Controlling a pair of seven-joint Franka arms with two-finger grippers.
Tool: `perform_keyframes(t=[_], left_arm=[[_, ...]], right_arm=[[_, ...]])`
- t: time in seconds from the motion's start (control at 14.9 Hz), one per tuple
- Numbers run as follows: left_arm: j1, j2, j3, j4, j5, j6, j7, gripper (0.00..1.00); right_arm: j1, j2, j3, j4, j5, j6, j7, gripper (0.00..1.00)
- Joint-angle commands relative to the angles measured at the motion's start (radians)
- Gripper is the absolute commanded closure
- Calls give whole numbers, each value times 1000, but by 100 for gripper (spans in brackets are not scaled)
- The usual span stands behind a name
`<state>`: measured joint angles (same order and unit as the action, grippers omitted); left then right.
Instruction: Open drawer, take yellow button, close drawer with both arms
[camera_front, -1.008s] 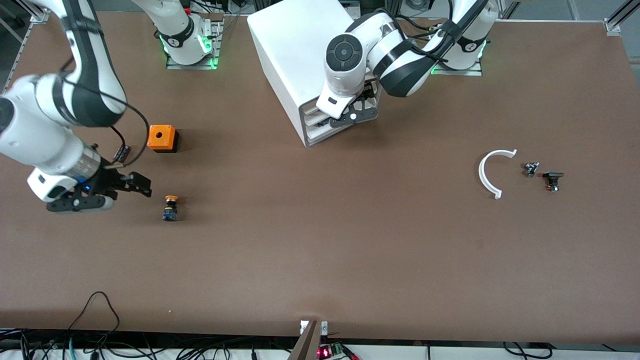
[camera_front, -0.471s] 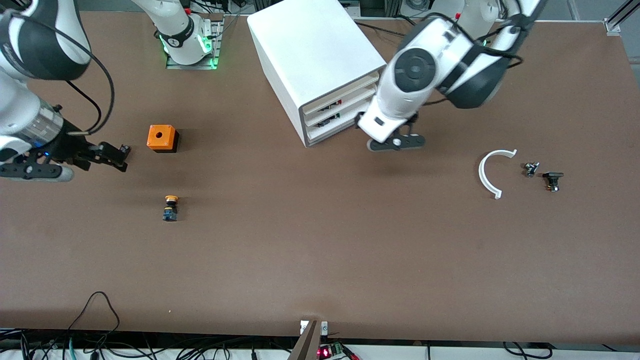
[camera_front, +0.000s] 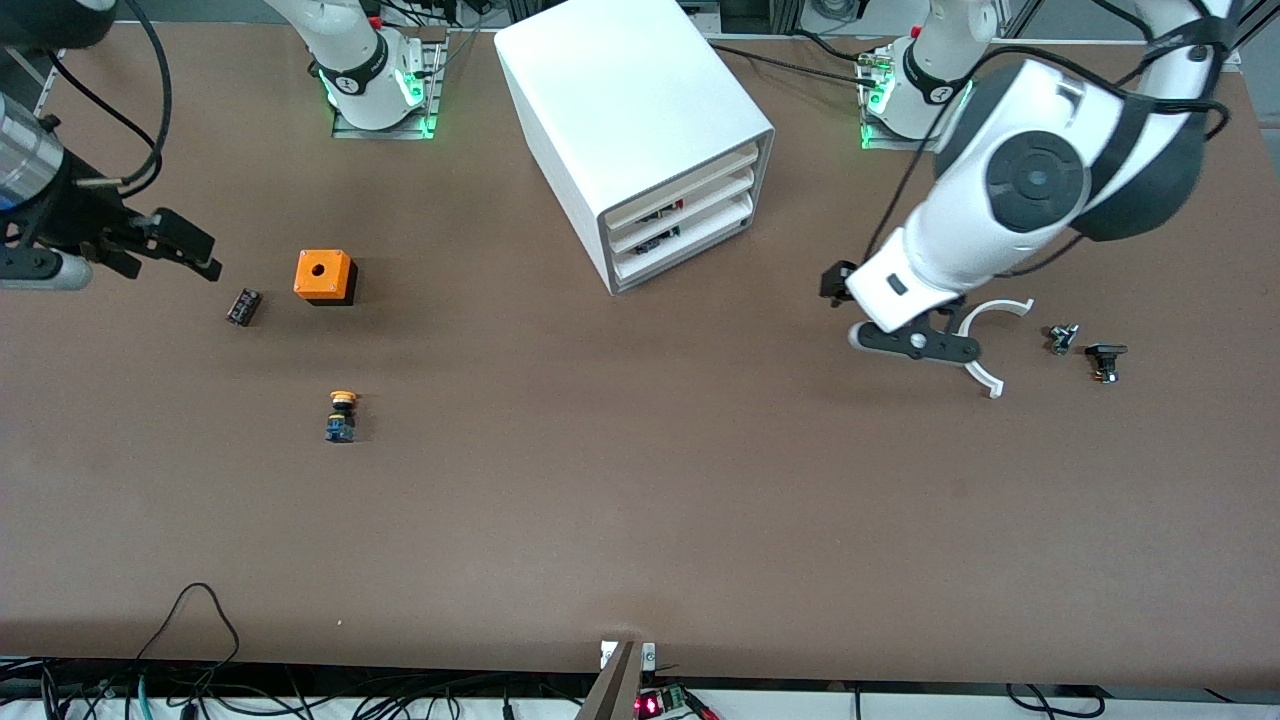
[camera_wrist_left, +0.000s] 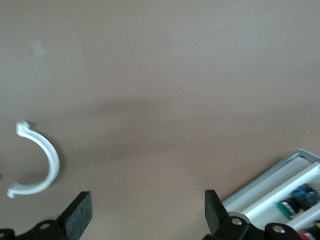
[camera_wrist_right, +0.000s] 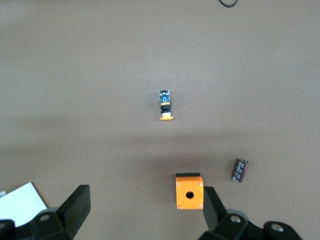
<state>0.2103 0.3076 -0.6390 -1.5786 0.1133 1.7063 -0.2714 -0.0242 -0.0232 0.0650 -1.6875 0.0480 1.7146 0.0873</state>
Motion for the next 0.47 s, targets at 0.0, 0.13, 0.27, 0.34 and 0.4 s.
perform_keyframes(t=[0.0, 0.13, 0.27, 0.34, 0.4], left_arm=[[58, -5, -13, 60, 25, -25, 133, 1], [109, -10, -16, 94, 25, -57, 228, 1], [144, -73, -20, 81, -6, -88, 265, 1], [144, -74, -21, 95, -6, -126, 267, 1], [146, -74, -22, 112, -10, -146, 265, 1]], right_arm=[[-17, -32, 13, -3, -14, -33, -52, 0], [-17, -40, 12, -3, -16, -33, -70, 0], [-17, -34, 18, 23, -39, -24, -63, 0], [-16, -21, 19, 46, -51, -24, -52, 0], [-14, 2, 21, 75, -54, -30, -57, 0]])
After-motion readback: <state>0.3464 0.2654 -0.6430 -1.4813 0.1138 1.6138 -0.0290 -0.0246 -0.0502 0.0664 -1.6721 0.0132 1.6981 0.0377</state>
